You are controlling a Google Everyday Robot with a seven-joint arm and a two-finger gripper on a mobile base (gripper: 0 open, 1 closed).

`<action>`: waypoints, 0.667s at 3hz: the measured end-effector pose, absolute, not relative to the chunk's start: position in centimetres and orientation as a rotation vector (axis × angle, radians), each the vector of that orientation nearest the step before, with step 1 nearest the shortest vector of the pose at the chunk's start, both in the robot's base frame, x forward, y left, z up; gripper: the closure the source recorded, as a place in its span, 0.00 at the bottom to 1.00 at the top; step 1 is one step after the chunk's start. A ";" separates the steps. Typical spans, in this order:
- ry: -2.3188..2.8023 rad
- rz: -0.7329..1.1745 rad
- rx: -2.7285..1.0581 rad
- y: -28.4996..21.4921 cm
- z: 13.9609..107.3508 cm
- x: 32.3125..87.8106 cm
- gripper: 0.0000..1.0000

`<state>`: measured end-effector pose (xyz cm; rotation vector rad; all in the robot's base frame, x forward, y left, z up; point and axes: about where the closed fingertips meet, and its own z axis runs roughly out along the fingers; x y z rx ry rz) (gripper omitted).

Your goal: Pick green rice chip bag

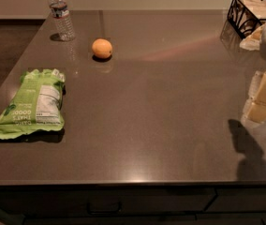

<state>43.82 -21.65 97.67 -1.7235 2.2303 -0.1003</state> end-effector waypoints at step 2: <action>2.207 -0.076 -1.739 -20.5 97.8 44.3 0.00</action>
Offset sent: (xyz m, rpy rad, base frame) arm 0.0100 0.0232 -0.0029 0.0356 0.0281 0.0488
